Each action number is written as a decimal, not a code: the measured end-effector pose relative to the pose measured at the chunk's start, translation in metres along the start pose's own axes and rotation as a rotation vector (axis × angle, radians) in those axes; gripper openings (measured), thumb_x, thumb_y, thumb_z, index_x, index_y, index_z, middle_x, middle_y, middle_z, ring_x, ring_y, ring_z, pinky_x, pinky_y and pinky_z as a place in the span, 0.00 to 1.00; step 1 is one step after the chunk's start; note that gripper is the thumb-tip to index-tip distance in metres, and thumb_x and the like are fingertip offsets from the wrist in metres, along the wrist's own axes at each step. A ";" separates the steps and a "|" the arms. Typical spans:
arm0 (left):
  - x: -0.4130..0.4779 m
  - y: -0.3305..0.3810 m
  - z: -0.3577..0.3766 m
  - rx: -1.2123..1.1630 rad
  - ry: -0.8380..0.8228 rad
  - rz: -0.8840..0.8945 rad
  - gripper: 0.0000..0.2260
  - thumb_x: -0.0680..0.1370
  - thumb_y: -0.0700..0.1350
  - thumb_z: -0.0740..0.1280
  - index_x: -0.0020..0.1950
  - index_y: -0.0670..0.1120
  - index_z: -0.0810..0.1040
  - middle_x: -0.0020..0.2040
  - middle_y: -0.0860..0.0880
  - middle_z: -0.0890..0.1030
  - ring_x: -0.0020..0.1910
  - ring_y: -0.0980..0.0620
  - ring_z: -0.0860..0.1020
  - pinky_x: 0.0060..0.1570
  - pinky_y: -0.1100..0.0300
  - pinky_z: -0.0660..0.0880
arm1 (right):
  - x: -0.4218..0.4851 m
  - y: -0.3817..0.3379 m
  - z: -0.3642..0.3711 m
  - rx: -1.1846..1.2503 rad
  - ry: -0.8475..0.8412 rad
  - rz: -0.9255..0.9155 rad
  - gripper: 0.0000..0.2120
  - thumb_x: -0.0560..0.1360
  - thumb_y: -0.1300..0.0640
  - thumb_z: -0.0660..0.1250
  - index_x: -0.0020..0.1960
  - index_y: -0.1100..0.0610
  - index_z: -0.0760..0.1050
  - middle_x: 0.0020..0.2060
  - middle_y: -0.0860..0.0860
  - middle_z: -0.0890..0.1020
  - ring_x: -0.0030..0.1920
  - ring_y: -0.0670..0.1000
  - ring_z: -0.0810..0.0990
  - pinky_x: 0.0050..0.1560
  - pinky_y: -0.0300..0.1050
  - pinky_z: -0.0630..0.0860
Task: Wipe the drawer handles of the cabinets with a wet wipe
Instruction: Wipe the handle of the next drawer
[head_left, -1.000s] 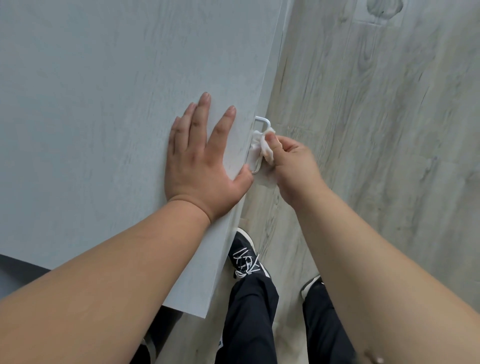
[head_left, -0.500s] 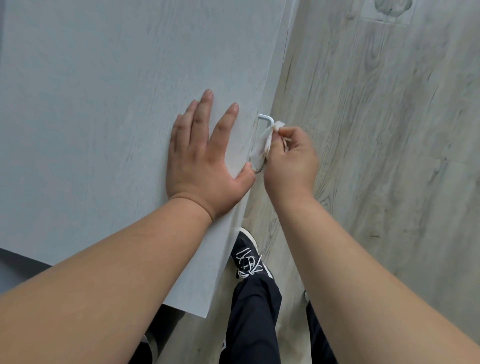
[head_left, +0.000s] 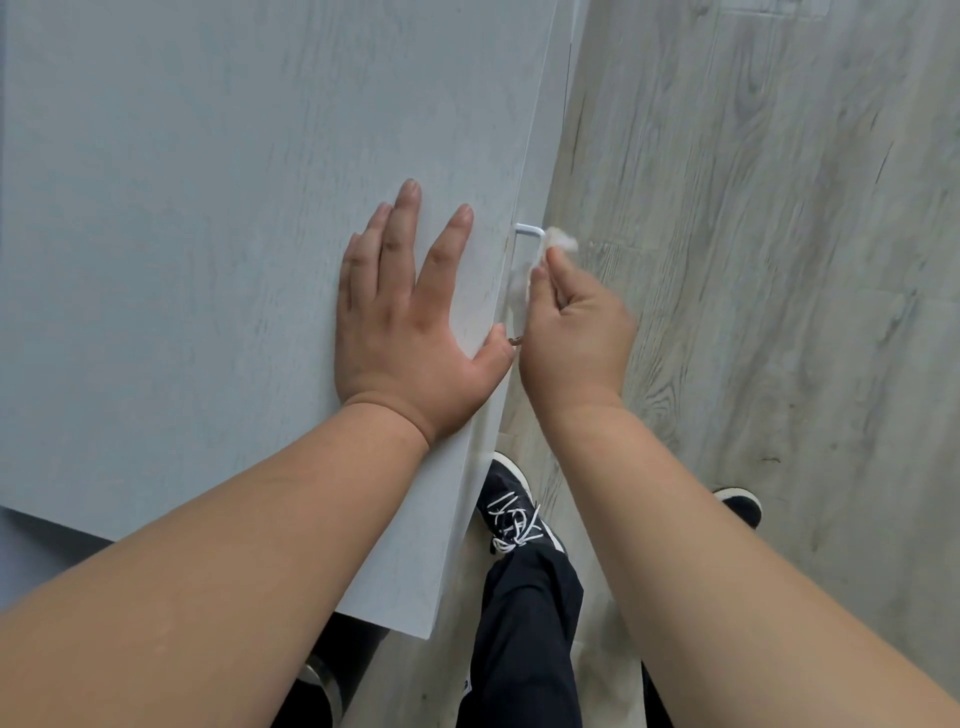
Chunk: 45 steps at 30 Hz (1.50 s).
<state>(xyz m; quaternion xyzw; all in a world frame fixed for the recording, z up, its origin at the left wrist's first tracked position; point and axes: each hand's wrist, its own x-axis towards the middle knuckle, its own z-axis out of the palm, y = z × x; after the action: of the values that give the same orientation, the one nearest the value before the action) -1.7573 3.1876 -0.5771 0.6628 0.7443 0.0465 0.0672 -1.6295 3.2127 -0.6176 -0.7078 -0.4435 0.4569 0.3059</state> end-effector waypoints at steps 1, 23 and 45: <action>0.000 0.000 0.000 -0.006 0.001 0.003 0.40 0.71 0.61 0.65 0.82 0.52 0.64 0.84 0.42 0.58 0.81 0.39 0.57 0.79 0.39 0.57 | -0.007 0.004 -0.003 -0.008 -0.016 0.010 0.09 0.82 0.55 0.66 0.50 0.52 0.85 0.30 0.45 0.79 0.32 0.46 0.75 0.39 0.47 0.74; 0.000 0.000 0.000 -0.015 0.008 0.006 0.39 0.72 0.61 0.66 0.81 0.51 0.66 0.83 0.41 0.59 0.81 0.39 0.58 0.78 0.39 0.58 | -0.030 0.014 -0.004 -0.021 -0.042 0.051 0.18 0.82 0.54 0.67 0.35 0.60 0.71 0.24 0.47 0.65 0.28 0.47 0.63 0.33 0.46 0.62; -0.001 0.000 -0.001 -0.042 0.017 0.005 0.39 0.71 0.62 0.65 0.81 0.51 0.66 0.83 0.42 0.60 0.81 0.38 0.59 0.78 0.39 0.59 | -0.042 0.022 -0.004 -0.101 -0.145 0.082 0.13 0.83 0.51 0.65 0.40 0.51 0.75 0.27 0.44 0.72 0.30 0.44 0.70 0.34 0.42 0.66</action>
<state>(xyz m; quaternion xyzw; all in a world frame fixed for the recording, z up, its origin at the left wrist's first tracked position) -1.7572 3.1870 -0.5766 0.6628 0.7420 0.0677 0.0745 -1.6258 3.1655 -0.6186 -0.7049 -0.4574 0.4964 0.2179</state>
